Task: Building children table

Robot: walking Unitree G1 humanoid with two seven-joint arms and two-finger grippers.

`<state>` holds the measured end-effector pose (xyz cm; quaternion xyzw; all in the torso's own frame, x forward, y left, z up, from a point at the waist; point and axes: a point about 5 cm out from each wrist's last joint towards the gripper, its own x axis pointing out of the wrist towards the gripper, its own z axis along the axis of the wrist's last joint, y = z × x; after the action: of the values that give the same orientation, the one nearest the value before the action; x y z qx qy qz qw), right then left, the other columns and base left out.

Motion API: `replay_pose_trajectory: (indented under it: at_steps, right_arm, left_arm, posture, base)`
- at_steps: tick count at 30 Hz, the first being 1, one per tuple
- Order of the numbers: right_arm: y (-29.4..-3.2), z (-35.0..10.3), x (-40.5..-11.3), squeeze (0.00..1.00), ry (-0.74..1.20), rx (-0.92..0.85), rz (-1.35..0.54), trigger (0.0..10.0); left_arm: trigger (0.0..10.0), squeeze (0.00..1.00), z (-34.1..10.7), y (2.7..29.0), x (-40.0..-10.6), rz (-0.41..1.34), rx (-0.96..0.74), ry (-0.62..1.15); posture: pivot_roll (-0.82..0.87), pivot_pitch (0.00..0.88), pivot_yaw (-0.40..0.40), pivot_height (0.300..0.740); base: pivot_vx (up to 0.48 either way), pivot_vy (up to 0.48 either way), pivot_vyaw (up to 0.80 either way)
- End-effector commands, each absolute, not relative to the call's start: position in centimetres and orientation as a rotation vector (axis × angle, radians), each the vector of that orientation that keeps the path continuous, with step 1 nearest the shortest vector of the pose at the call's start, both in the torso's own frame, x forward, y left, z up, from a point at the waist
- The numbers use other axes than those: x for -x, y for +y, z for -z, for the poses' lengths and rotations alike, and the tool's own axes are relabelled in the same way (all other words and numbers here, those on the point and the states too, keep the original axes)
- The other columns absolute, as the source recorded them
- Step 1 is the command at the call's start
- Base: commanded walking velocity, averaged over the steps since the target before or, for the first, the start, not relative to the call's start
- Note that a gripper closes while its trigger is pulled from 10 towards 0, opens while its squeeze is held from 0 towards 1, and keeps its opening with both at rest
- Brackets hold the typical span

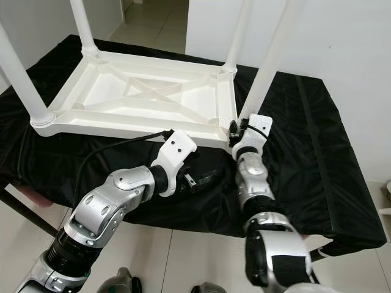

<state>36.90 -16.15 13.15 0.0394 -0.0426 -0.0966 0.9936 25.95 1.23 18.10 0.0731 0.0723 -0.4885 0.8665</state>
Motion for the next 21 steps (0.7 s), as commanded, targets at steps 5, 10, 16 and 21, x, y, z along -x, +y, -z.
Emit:
replay_pose_trajectory:
  at_steps: [5, 10, 16, 21]
  right_arm:
    - [-14.6, -10.9, -36.2, 0.0, 0.018, -0.076, 0.188, 0.0]
    - [-14.1, -10.7, -36.1, 0.0, 0.03, -0.073, 0.162, 0.0]
    - [-14.2, -10.5, -35.6, 0.0, 0.032, -0.037, 0.151, 10.0]
    - [-14.4, -10.9, -35.5, 1.0, -0.01, -0.063, 0.079, 10.0]
  left_arm:
    - [10.0, 0.0, -17.9, 0.8, -25.7, 1.033, -0.158, 0.151]
    - [10.0, 0.0, -17.9, 0.9, -25.7, 1.031, -0.16, 0.15]
    - [10.0, 0.0, -17.7, 1.0, -25.5, 1.027, -0.161, 0.153]
    - [10.0, 0.0, -17.8, 0.9, -25.5, 1.027, -0.159, 0.153]
  posture:
    - [0.07, 0.003, -0.07, 0.74]
    - [0.08, 0.001, -0.072, 0.74]
    - [0.08, 0.002, -0.076, 0.74]
    - [0.07, 0.006, -0.076, 0.74]
  base:
    - [0.0, 0.0, 0.0]
    - [0.0, 0.0, 0.0]
    - [0.0, 0.0, 0.0]
    - [0.0, 0.0, 0.0]
